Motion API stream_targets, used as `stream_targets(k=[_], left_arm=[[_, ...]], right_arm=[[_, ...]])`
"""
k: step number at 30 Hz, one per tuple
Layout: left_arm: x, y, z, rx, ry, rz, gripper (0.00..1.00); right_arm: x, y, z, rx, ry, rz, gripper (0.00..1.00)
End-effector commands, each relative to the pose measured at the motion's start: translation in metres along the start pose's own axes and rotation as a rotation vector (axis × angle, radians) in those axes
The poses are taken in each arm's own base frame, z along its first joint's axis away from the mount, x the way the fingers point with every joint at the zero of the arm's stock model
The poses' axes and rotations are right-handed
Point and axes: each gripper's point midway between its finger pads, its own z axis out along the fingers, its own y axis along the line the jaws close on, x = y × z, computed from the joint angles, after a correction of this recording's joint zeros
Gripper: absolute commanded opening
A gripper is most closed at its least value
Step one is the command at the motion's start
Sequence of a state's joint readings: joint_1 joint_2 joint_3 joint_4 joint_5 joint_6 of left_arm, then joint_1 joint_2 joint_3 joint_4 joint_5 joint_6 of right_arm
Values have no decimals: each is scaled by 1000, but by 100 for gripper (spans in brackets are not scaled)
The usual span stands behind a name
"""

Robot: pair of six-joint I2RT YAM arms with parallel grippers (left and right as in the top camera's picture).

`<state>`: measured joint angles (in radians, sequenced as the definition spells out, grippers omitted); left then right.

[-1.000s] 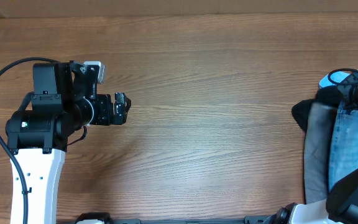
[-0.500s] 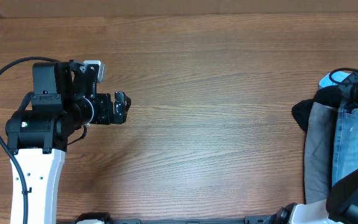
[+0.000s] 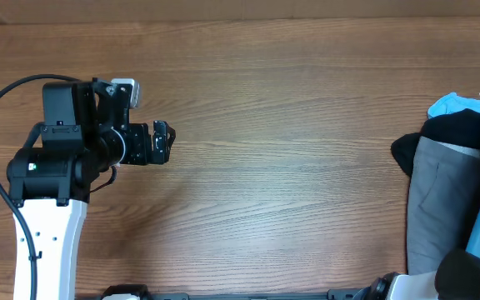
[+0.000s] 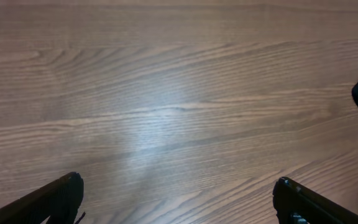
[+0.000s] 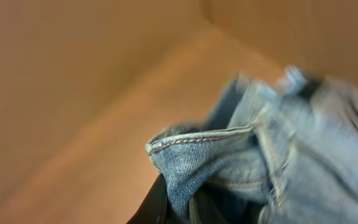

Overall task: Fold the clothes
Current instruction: 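Lift the light-blue jeans from the pile with the right gripper, then swing the jeans leftward and lay them across the table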

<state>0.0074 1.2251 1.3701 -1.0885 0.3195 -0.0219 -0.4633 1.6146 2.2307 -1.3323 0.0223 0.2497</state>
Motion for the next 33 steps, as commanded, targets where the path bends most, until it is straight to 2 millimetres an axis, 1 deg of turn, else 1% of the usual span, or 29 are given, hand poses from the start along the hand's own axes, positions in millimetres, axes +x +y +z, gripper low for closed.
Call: stream_targets(k=[1,2,3,4,5,8,9,11,13,15,16,17,18,20,21,22,23,24,25,27,28,30,32,33], left_arm=[[-27,-11,-28,12,-91,49,100],[-32,-13,-35,11,-108,55,100],[-39,-16,-46,11,-132,63,100],[-44,-20,-55,11,-153,70,100],[-56,-26,-75,8,-204,88,100],[-72,-32,-106,-19,-283,113,100],[-76,-32,-115,-39,-305,117,100],[-83,-31,-133,-78,-348,122,100],[-87,-29,-148,-114,-381,124,100],[-91,-26,-163,-162,-415,123,100],[-93,-22,-171,-193,-432,119,100],[-94,-20,-177,-218,-445,117,100],[-95,-17,-185,-251,-463,116,100],[-97,-13,-199,-297,-490,118,100],[-98,-12,-206,-315,-504,122,100],[-98,-12,-211,-324,-515,121,100],[-99,-13,-216,-326,-526,122,100],[-99,-16,-223,-323,-544,126,100],[-100,-17,-225,-323,-549,127,100],[-98,-17,-225,-322,-545,126,100],[-97,-17,-224,-322,-540,125,100],[-94,-19,-219,-304,-517,127,100],[-93,-24,-209,-256,-480,133,100],[-92,-26,-200,-230,-450,133,100]], right_arm=[[-36,80,-95,-328,-220,-78,5],[-38,91,-107,-375,-243,-80,5],[-40,109,-124,-449,-266,-83,5],[-40,120,-132,-495,-275,-84,5],[-35,154,-153,-636,-281,-99,5],[-14,208,-178,-855,-230,-137,4],[-2,230,-187,-936,-202,-169,4],[29,271,-200,-1059,-127,-223,4],[63,305,-208,-1142,-47,-275,4],[109,341,-216,-1212,56,-338,4],[135,359,-219,-1242,116,-374,4],[152,368,-221,-1258,150,-396,4],[173,380,-223,-1273,194,-424,4],[211,397,-222,-1265,253,-478,4],[225,401,-221,-1253,273,-497,5],[238,405,-220,-1239,283,-524,15],[246,407,-218,-1225,276,-556,34],[246,406,-209,-1158,238,-563,57],[242,403,-204,-1125,218,-558,61],[223,394,-195,-1056,162,-534,69],[214,388,-193,-1030,139,-522,70],[186,373,-190,-989,83,-483,71],[157,354,-193,-968,29,-438,71],[141,343,-196,-959,1,-413,71]])
